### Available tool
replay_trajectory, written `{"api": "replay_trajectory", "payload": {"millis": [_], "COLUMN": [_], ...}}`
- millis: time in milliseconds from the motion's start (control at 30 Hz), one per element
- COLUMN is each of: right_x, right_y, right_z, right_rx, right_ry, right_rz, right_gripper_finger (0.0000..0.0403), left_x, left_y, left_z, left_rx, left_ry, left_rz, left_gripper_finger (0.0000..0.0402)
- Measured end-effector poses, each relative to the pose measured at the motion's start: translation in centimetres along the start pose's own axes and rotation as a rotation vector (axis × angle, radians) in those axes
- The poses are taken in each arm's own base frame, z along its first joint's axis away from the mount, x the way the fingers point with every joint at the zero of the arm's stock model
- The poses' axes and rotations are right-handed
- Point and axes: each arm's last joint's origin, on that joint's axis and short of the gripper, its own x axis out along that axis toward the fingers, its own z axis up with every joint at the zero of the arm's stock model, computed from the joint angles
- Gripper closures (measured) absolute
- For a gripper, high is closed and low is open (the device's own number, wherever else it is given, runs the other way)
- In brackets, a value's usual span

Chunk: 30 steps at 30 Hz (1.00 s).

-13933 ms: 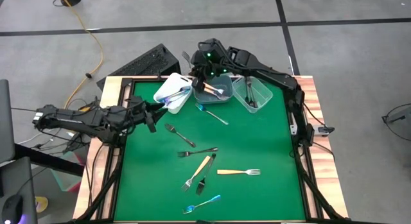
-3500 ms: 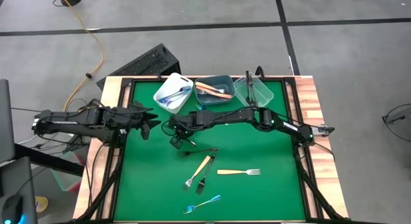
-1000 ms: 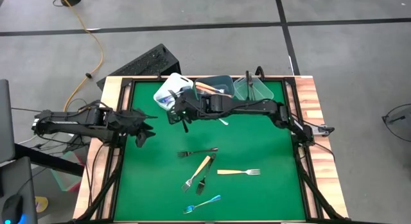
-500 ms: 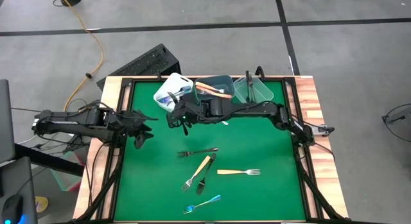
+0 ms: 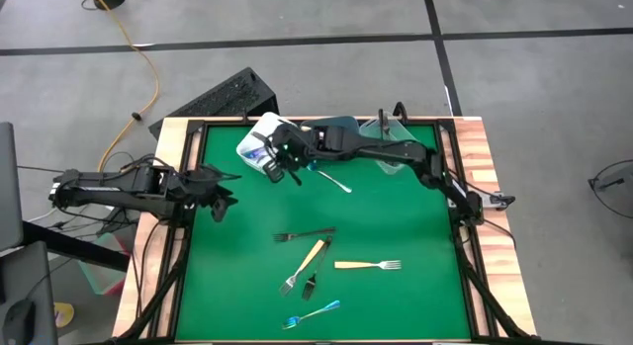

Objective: Sort silverware by color (type)
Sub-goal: Put the black fork into the transparent bin

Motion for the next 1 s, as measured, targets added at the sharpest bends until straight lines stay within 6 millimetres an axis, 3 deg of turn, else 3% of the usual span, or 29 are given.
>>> {"api": "replay_trajectory", "payload": {"millis": [267, 667, 1000], "right_x": [0.6, 0.9, 0.8], "right_y": [-4.0, -12.0, -14.9], "right_z": [2.1, 5.5, 5.9], "right_rx": [-0.097, -0.076, -0.103], "right_ry": [0.027, 0.004, 0.054], "right_rz": [0.013, -0.073, -0.098], "right_gripper_finger": [0.0394, 0.0394, 0.0394], "left_x": [0.0, -0.2, -0.5], "left_y": [0.3, 0.1, -0.4], "left_z": [0.3, 1.3, 3.1], "left_rx": [-0.115, -0.034, 0.037], "left_ry": [-0.106, -0.292, -0.455], "left_rz": [0.094, 0.178, 0.170], "left_gripper_finger": [0.0237, 0.0237, 0.0237]}}
